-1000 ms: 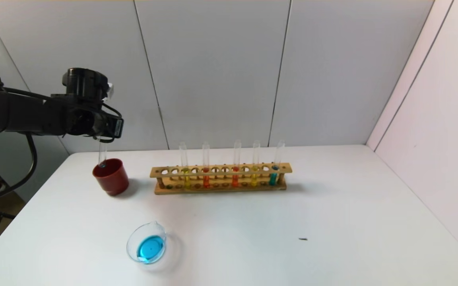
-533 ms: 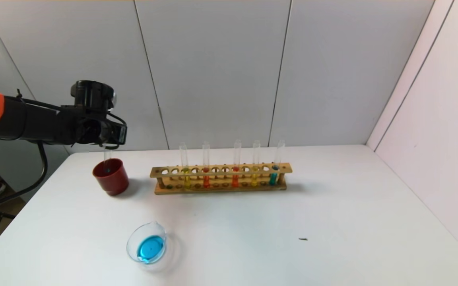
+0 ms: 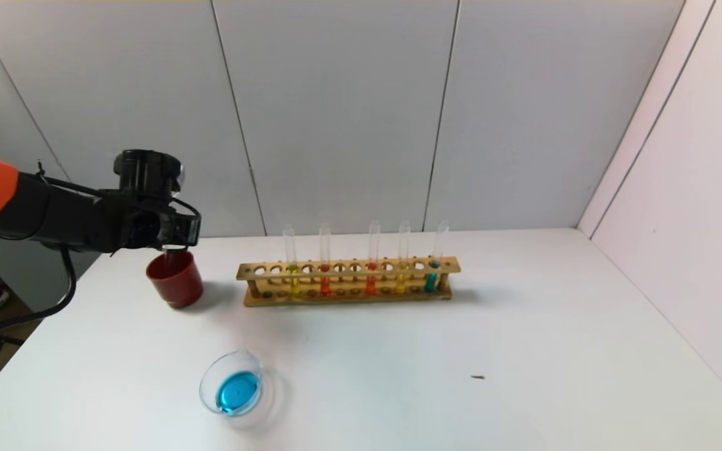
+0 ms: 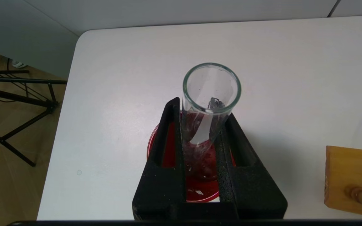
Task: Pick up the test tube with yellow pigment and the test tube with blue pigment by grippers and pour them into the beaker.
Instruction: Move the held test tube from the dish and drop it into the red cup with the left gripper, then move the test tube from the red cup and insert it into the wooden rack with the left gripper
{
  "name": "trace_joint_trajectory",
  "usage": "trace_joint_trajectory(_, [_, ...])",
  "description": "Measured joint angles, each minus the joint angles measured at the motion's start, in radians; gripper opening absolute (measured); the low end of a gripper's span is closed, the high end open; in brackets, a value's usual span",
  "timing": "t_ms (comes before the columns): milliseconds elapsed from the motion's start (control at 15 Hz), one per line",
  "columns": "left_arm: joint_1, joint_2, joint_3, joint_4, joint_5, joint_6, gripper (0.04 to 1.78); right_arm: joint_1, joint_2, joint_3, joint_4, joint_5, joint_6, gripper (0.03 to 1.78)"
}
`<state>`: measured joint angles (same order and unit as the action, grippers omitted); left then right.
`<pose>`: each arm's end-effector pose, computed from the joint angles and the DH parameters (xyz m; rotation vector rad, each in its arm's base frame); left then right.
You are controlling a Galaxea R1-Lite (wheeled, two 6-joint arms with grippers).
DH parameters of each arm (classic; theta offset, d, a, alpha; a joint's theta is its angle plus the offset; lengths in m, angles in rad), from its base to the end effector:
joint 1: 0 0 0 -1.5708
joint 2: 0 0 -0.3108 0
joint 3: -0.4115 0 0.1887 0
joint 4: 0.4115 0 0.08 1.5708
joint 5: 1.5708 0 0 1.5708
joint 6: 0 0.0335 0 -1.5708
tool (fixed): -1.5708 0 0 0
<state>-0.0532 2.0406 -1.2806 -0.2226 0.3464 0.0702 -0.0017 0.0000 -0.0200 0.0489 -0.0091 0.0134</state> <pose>0.4139 -0.0106 0.1556 0.1751 0.5387 0.2676 -0.0259 -0.0003 0.0756 0.0133 0.0288 -0.0110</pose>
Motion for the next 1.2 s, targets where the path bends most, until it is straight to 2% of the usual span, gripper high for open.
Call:
trace_joint_trajectory(267, [0.0, -0.002, 0.054, -0.054, 0.001, 0.01, 0.32, 0.0, 0.0, 0.0, 0.0, 0.0, 0.0, 1.7])
trace_joint_trajectory(467, [-0.001, -0.005, 0.069, -0.07, -0.001, 0.008, 0.45, 0.0, 0.0, 0.0, 0.0, 0.0, 0.0, 1.7])
trace_joint_trajectory(600, [0.0, -0.005, 0.083, -0.095, -0.001, 0.009, 0.67, 0.0, 0.0, 0.0, 0.0, 0.0, 0.0, 1.7])
trace_joint_trajectory(800, [-0.001, -0.02, 0.095, -0.107, 0.0, 0.011, 1.19, 0.0, 0.0, 0.0, 0.0, 0.0, 0.0, 1.7])
trace_joint_trajectory(933, [-0.003, -0.047, 0.112, -0.106, 0.0, 0.014, 1.47, 0.0, 0.0, 0.0, 0.0, 0.0, 0.0, 1.7])
trace_joint_trajectory(1067, [-0.013, -0.09, 0.146, -0.104, -0.001, 0.016, 1.66, 0.0, 0.0, 0.0, 0.0, 0.0, 0.0, 1.7])
trace_joint_trajectory(1200, [-0.037, -0.146, 0.201, -0.105, -0.001, 0.014, 1.74, 0.0, 0.0, 0.0, 0.0, 0.0, 0.0, 1.7])
